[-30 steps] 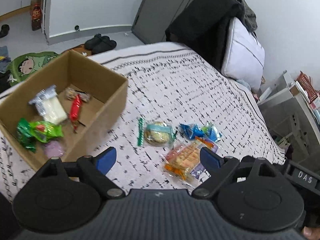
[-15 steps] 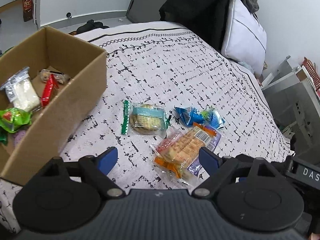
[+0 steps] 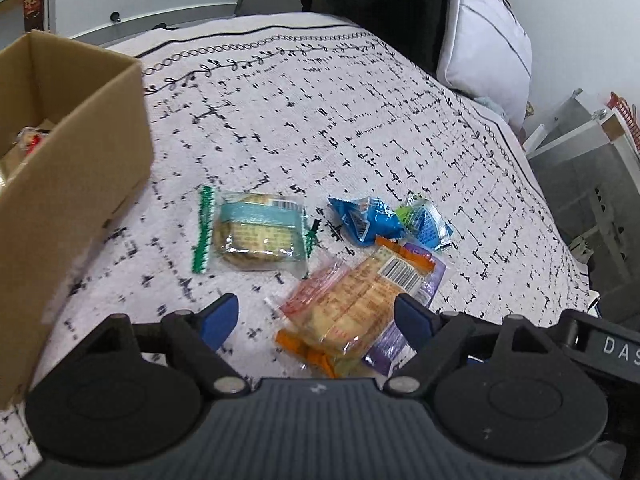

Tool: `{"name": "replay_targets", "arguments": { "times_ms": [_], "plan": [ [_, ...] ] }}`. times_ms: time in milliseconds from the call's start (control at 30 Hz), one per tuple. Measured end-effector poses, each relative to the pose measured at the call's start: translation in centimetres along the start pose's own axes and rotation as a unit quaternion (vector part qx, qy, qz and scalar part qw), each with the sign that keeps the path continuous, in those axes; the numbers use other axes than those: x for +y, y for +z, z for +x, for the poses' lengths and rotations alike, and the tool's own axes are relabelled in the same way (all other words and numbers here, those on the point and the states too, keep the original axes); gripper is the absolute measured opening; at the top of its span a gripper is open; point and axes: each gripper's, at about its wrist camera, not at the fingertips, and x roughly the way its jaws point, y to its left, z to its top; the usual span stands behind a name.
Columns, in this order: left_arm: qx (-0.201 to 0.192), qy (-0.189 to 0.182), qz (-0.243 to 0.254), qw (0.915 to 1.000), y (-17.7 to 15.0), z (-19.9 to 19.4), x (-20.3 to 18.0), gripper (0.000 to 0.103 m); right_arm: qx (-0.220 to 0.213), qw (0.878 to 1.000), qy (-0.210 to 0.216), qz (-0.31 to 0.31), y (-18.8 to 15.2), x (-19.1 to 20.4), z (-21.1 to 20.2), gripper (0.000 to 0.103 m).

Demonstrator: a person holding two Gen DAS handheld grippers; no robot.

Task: Organize snacks
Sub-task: 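Grasp the orange cracker pack with the left gripper while the right gripper grasps the purple-wrapped bread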

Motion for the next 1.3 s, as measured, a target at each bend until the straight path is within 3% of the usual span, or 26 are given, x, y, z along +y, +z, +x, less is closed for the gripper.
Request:
{"name": "replay_targets", "arguments": {
  "times_ms": [133, 200, 267, 300, 367, 700, 900, 967, 1000, 1300],
  "plan": [
    [0.007, -0.006, -0.008, 0.9999, 0.0, 1.1, -0.3, 0.078, 0.004, 1.000, -0.006, 0.014, 0.2, -0.6, 0.7, 0.060],
    [0.009, -0.018, -0.015, 0.9997, -0.1, 1.4, -0.2, 0.070, 0.006, 1.000, -0.005, 0.016, 0.2, -0.5, 0.9, 0.060],
    [0.012, -0.025, -0.010, 0.9996, -0.1, 1.4, -0.3, 0.055, 0.008, 1.000, -0.003, 0.013, 0.1, -0.3, 1.3, 0.060],
    [0.011, -0.023, -0.005, 0.9997, -0.1, 1.3, -0.4, 0.054, 0.008, 1.000, -0.002, 0.012, 0.1, -0.2, 1.5, 0.060],
    [0.014, -0.026, -0.004, 0.9996, 0.1, 1.0, -0.2, 0.043, 0.010, 1.000, 0.002, 0.007, 0.1, 0.2, 1.9, 0.060],
    [-0.001, -0.018, -0.031, 0.9994, 0.8, -1.5, 2.1, 0.038, 0.020, 0.999, 0.020, -0.027, -0.6, 2.1, 3.8, 0.061],
    [-0.008, -0.008, -0.049, 0.9987, 0.9, -3.1, 3.7, 0.038, 0.023, 0.998, -0.013, -0.063, -1.4, 2.8, 5.4, 0.060],
    [-0.010, -0.007, -0.052, 0.9986, 0.8, -3.6, 4.1, 0.037, 0.019, 0.997, -0.023, -0.077, -1.5, 3.1, 5.4, 0.048],
    [-0.011, -0.008, -0.053, 0.9985, 0.8, -3.8, 4.2, 0.037, 0.021, 0.996, -0.032, -0.081, -1.6, 3.1, 5.5, 0.033],
    [-0.030, -0.011, -0.058, 0.9978, 0.5, -6.8, 5.2, 0.036, 0.008, 0.997, 0.012, -0.082, -1.7, 3.5, 3.4, 0.025]
  ]
}}
